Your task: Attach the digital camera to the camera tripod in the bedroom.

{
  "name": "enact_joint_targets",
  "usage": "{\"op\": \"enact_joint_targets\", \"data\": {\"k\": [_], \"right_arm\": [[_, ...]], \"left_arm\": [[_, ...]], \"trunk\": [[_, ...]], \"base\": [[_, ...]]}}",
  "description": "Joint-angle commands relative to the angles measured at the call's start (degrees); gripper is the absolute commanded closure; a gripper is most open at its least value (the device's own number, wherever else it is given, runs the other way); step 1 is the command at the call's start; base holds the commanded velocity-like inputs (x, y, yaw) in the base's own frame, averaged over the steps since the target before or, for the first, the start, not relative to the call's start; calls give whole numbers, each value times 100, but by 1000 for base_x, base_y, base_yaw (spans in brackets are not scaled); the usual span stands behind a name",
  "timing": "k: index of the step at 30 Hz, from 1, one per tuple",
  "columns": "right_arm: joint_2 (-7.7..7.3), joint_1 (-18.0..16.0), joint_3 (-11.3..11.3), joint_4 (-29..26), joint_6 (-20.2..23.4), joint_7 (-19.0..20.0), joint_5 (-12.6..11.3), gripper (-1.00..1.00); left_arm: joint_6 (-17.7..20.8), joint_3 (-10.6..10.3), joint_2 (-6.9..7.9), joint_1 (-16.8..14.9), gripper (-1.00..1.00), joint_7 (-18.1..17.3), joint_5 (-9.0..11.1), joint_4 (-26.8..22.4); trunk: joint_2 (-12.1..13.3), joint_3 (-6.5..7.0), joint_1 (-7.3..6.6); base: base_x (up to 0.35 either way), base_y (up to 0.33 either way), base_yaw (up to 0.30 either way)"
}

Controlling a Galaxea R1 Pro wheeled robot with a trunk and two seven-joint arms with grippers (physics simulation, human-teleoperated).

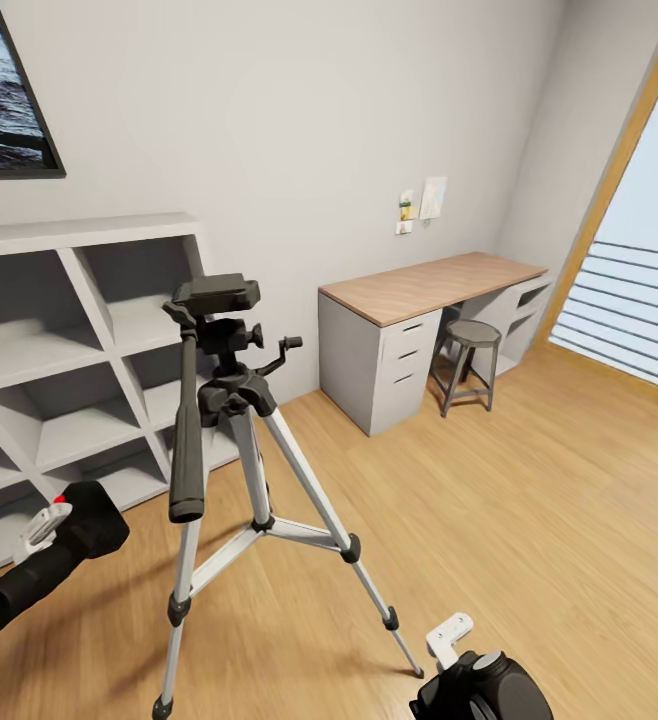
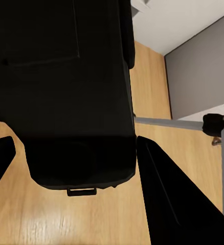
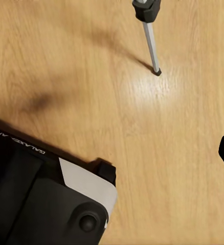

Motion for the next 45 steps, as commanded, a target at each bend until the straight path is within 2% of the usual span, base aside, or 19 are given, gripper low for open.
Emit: {"op": "enact_joint_targets", "data": {"k": [1, 23, 34, 45], "right_arm": [[-5, -5, 7, -6, 25, 14, 3, -100], [-6, 57, 10, -41, 23, 15, 3, -100], [-6, 58, 10, -42, 28, 14, 2, -100], [-6, 71, 10, -43, 30, 14, 2, -100]], "left_arm": [[31, 6, 0, -4, 100, 32, 47, -8], [19, 20, 0, 12, 100, 31, 46, -7], [25, 20, 0, 12, 100, 31, 52, -7], [23, 20, 0, 12, 100, 31, 54, -7]], "trunk": [[-4, -5, 0], [-4, -5, 0], [-4, -5, 0], [-4, -5, 0]], "base": [[2, 7, 0], [62, 96, 0], [3, 185, 0], [0, 38, 0]]}}
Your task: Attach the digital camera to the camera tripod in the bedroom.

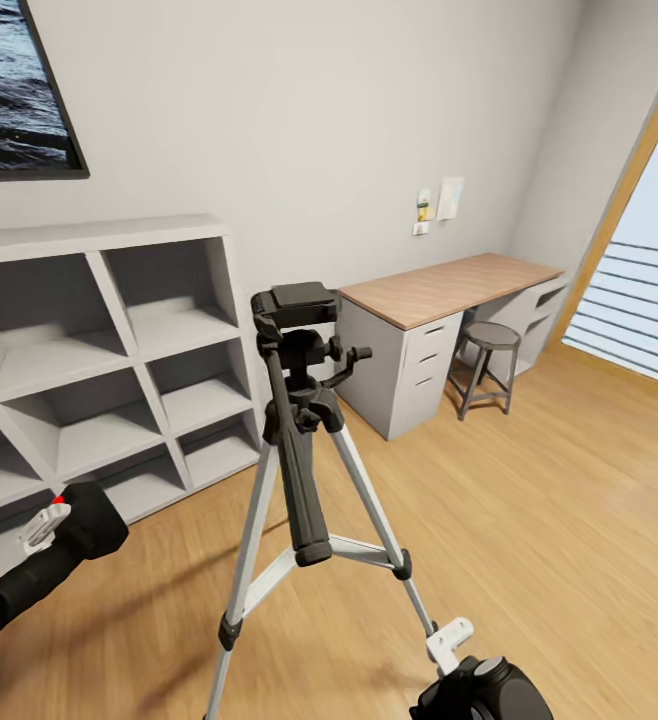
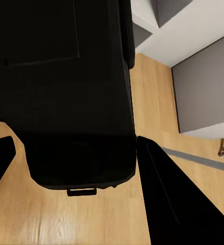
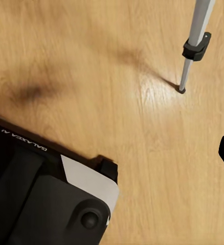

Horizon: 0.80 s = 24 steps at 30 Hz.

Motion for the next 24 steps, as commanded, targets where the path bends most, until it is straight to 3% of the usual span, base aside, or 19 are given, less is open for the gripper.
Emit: {"op": "enact_joint_targets", "data": {"k": [1, 24], "right_arm": [[-4, 1, 7, -6, 24, 14, 5, -100], [-4, 49, 7, -18, 24, 15, 10, -100]], "left_arm": [[31, 5, 0, -4, 100, 32, 47, -8], [34, 5, 0, -4, 100, 32, 52, -14]], "trunk": [[-4, -5, 0], [-4, -5, 0]], "base": [[0, 33, 0], [0, 218, -16]]}}
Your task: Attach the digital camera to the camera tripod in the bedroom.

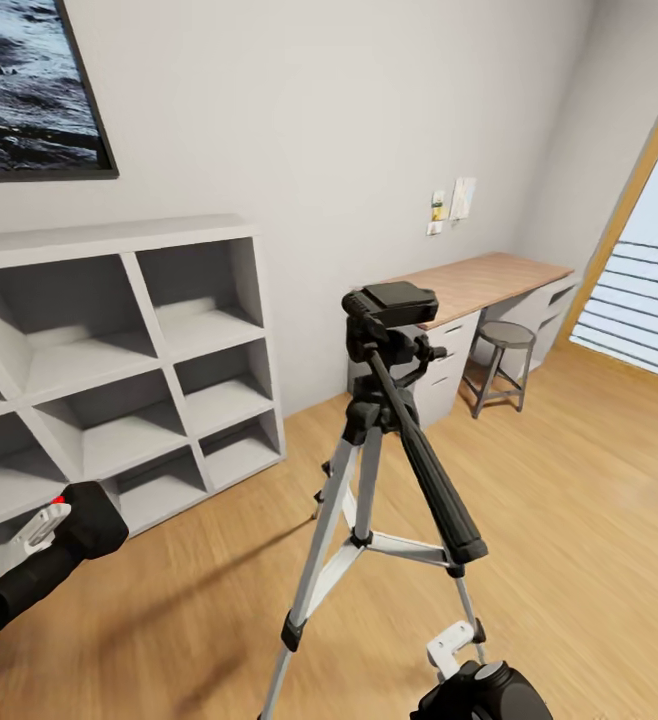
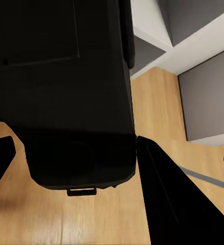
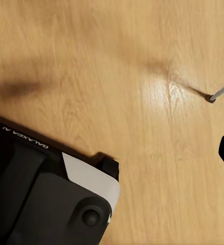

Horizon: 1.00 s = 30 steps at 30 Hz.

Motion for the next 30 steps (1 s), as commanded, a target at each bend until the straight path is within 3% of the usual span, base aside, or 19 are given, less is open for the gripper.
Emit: {"op": "enact_joint_targets", "data": {"k": [1, 16, 30], "right_arm": [[-4, -5, 7, -7, 25, 14, 4, -100], [-4, -3, 7, -20, 26, 15, 6, -100], [-4, -3, 7, -20, 33, 13, 6, -100]], "left_arm": [[30, 6, 0, -3, 100, 32, 48, -8], [36, 6, 0, -3, 100, 29, 43, -10], [36, 6, 0, -3, 100, 23, 51, -10]], "trunk": [[-4, -5, 0], [-4, -5, 0], [-4, -5, 0]], "base": [[0, 84, -165], [0, 18, -232], [0, 117, -35]]}}
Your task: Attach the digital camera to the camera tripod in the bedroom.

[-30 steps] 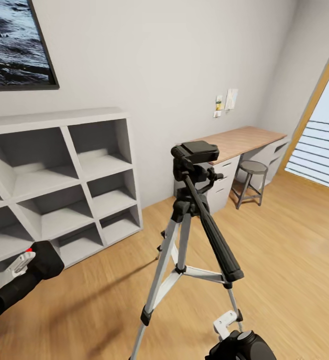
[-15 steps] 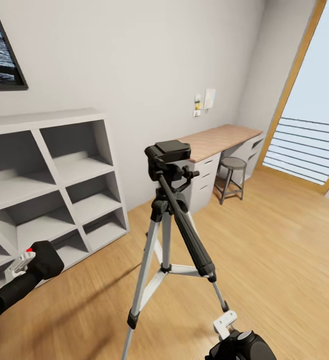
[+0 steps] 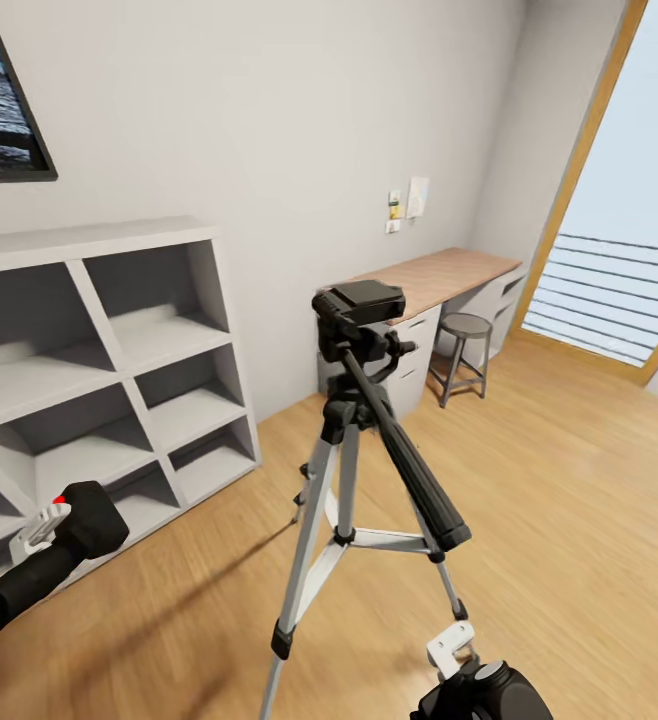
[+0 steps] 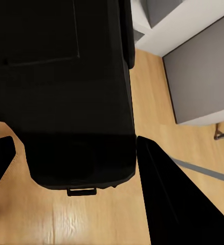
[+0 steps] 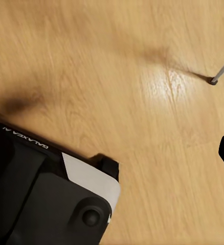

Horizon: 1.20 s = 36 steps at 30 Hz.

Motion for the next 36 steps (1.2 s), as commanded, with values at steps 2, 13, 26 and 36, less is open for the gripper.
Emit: {"op": "enact_joint_targets", "data": {"k": [2, 13, 26, 36], "right_arm": [[-4, -5, 5, -7, 27, 14, 4, -100], [-4, -5, 0, -7, 30, 15, 4, -100], [-4, -5, 2, -7, 29, 14, 6, -100], [-4, -5, 0, -7, 31, 14, 11, -100]], "left_arm": [[30, 5, 0, -4, 100, 31, 47, -6], [30, 5, 0, -4, 100, 31, 47, -6], [31, 5, 0, -4, 100, 31, 46, -6], [31, 5, 0, -4, 100, 31, 52, -6]], "trunk": [[-4, -5, 0], [-4, -5, 0], [-4, -5, 0], [-4, -5, 0]], "base": [[0, 154, -3], [0, 37, -115], [0, 30, -71], [0, 163, -4]]}}
